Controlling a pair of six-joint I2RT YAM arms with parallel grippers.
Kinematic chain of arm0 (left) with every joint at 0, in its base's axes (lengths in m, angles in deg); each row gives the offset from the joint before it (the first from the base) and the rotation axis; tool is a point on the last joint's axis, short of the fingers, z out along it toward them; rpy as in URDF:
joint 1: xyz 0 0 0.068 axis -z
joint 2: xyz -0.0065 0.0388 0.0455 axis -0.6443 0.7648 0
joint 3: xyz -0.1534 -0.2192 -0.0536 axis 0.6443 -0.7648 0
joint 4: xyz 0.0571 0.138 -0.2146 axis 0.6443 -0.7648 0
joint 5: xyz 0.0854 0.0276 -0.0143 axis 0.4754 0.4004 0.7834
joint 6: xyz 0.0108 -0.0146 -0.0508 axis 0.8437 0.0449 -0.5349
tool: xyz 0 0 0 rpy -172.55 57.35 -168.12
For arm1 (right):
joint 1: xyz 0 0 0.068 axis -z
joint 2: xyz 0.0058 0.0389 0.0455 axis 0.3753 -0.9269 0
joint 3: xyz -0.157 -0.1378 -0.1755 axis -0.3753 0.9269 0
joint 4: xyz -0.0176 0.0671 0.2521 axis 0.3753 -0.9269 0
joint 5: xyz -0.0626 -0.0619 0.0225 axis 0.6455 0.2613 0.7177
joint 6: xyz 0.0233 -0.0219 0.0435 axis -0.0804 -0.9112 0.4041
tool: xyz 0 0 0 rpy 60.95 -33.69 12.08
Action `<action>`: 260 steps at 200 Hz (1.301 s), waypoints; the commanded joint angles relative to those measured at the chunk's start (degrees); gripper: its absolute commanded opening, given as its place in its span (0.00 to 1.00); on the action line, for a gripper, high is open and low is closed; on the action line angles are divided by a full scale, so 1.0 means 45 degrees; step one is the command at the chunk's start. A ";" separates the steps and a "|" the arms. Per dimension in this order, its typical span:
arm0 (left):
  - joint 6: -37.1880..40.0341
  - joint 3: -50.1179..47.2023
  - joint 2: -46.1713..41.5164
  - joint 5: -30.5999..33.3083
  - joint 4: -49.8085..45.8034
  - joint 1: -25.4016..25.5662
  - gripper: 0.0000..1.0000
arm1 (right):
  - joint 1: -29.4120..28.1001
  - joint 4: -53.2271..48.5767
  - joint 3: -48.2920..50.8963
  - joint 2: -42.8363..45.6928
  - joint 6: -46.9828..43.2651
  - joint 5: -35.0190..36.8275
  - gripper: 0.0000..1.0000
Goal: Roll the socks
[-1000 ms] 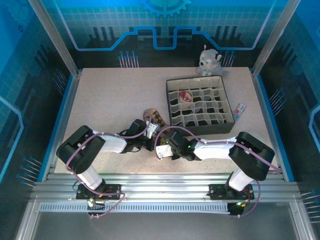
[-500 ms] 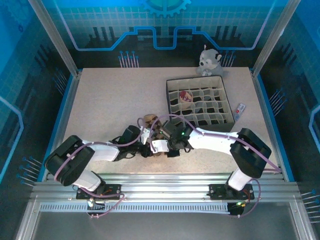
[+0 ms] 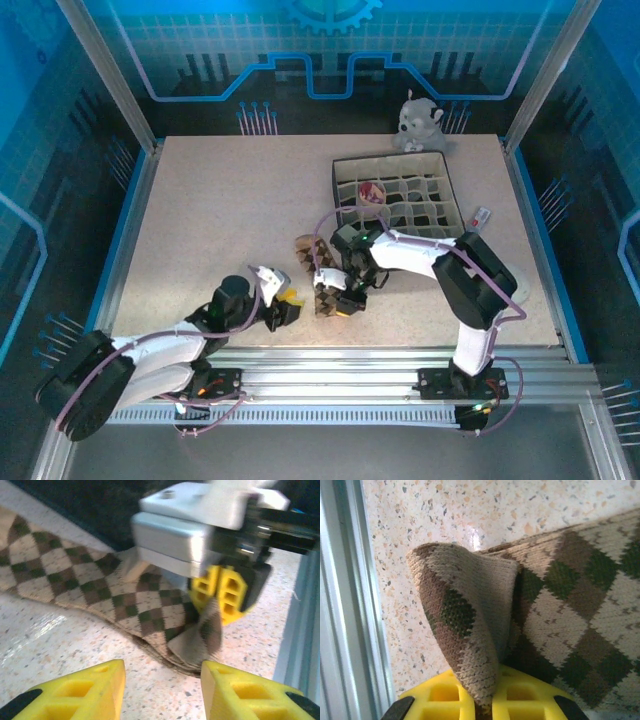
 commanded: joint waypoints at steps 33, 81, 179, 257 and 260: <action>0.2338 0.0720 0.1047 -0.0503 0.0596 0.1273 0.44 | 0.0918 -0.2240 -0.1363 -0.1425 0.0293 -0.2402 0.00; 0.2244 0.1423 0.4093 -0.0889 0.3100 0.1349 0.46 | 0.1066 -0.2577 -0.1611 -0.2073 0.0522 -0.2979 0.00; 0.1170 0.2343 0.7821 -0.1111 0.4978 0.2025 0.11 | 0.1117 -0.1941 -0.1150 -0.1567 0.1317 -0.2723 0.03; 0.0000 0.3915 0.6543 -0.0724 -0.2595 0.1869 0.00 | 0.1226 0.1863 0.1154 0.3341 0.3829 -0.1198 0.41; -0.0057 0.3931 0.6582 -0.0739 -0.2670 0.1834 0.00 | 0.1231 0.2034 0.1279 0.3610 0.3925 -0.1068 0.41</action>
